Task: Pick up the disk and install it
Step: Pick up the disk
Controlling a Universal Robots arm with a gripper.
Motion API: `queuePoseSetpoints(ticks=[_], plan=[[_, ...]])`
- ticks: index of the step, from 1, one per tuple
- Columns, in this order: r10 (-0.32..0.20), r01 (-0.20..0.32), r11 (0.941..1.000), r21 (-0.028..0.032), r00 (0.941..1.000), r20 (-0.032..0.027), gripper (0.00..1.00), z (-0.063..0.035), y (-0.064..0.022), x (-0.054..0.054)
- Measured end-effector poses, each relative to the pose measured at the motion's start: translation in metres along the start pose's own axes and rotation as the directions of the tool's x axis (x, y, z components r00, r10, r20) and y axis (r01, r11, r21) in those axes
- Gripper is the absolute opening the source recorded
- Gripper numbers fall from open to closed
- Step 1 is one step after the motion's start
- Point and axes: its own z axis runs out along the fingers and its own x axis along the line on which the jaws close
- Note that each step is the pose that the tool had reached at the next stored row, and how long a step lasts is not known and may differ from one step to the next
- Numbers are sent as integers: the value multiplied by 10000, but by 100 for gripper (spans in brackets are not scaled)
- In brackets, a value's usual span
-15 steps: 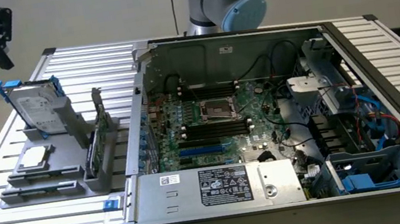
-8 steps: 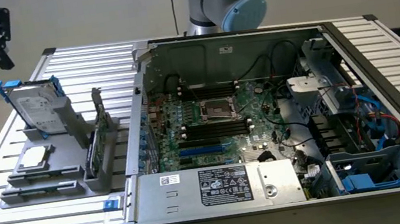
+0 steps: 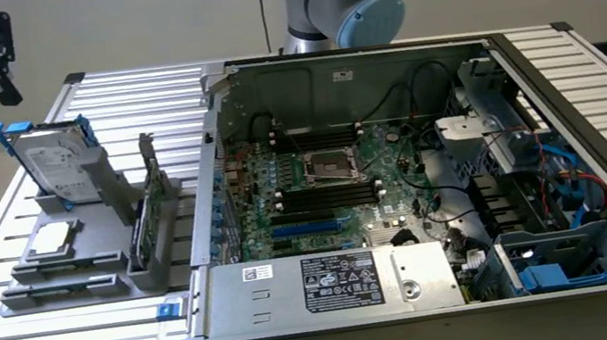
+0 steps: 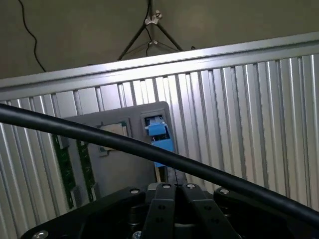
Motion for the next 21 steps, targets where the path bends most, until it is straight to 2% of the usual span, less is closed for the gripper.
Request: queuePoseSetpoints(ticks=[9,10,13,14,16,17,20,21], plan=[[-599,599,9981,-142,9982,-21,11,9,46,6],[-656,655,9977,-147,9978,-35,11,10,53,7],[-845,843,9963,-144,9963,-177,11,10,60,9],[-870,867,9961,-143,9960,-192,12,11,60,9],[-915,913,9957,-142,9956,-198,24,15,60,9],[-941,939,9955,-142,9954,-199,24,20,60,8],[-1043,1041,9945,-147,9943,-199,42,55,61,9],[-1076,1073,9941,-147,9940,-199,42,73,60,10]])
